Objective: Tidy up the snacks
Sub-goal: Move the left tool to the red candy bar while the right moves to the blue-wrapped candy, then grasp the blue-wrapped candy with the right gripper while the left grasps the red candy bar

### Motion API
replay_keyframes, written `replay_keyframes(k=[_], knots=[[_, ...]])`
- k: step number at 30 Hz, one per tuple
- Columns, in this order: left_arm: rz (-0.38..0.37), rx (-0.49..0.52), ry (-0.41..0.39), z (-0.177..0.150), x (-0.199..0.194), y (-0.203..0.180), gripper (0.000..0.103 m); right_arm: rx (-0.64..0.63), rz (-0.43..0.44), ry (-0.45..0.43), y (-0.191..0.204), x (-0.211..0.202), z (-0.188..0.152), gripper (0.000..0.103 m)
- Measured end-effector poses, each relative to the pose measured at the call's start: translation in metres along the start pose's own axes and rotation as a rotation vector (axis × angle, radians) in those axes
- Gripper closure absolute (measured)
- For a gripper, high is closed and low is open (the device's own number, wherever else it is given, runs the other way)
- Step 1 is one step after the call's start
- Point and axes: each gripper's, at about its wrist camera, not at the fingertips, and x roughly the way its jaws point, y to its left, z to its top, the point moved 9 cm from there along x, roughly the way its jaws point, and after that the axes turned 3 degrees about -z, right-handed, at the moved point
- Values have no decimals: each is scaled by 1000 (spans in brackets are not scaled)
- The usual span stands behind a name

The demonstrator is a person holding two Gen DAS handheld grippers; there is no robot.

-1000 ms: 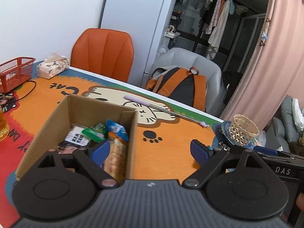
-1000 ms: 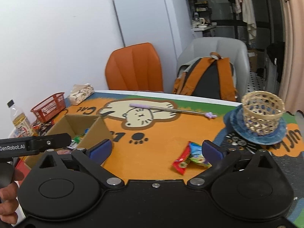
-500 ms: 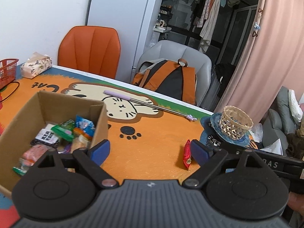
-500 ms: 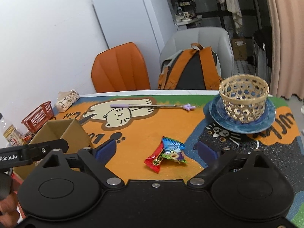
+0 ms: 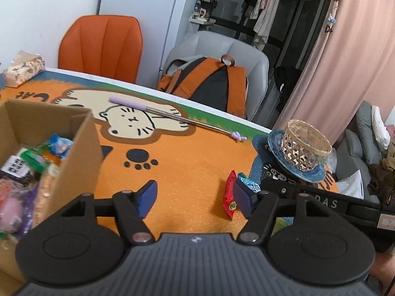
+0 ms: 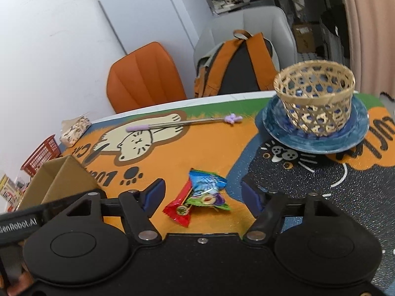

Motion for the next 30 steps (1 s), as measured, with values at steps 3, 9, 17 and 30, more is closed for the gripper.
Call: replay_keyframes(k=[3,9,17,30], knots=[[-9,-14,11,-3,11,-1,41,10,-3,8,-3,9,0,40],[-12,-52,25,-7,30,6,46,28,12,23,-1,25,-4,42],[1,-73,14,-6,39,13,48,35,24,57,-1,40,-18,62],[-32,-37,37,-17,61,-11,48,122,-5,20,-34,15,-7,65]])
